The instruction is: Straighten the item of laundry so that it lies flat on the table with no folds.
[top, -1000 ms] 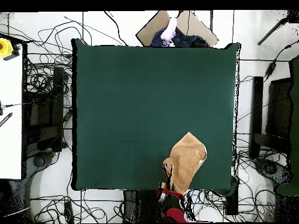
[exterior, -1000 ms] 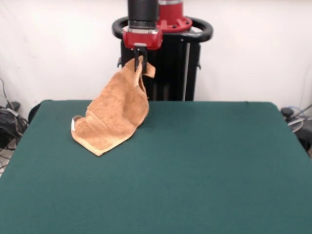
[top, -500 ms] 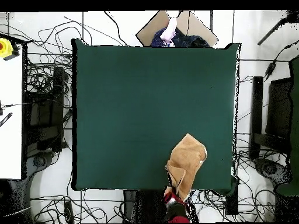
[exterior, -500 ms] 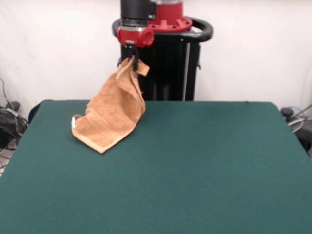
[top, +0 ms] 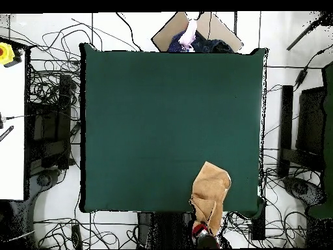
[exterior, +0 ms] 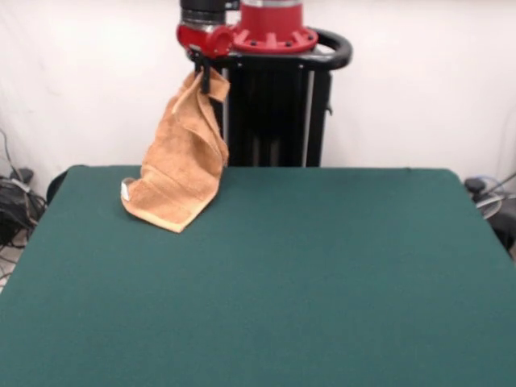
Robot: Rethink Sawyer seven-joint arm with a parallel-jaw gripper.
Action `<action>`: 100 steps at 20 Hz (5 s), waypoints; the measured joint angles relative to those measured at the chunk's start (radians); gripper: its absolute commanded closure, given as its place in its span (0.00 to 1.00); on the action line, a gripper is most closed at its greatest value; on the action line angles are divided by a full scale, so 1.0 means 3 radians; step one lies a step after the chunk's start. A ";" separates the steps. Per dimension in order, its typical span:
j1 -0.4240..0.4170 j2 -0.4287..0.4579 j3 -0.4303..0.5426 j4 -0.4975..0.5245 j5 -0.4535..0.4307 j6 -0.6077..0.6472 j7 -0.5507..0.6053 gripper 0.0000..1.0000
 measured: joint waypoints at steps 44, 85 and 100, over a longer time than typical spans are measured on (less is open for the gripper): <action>0.1910 0.0531 -0.0270 -0.0187 0.0758 -0.0323 0.0000 1.00; 0.1891 0.0936 0.0717 -0.1099 0.0583 -0.0295 0.0000 1.00; 0.2003 0.0919 0.0739 -0.1152 0.0581 -0.0480 0.0000 1.00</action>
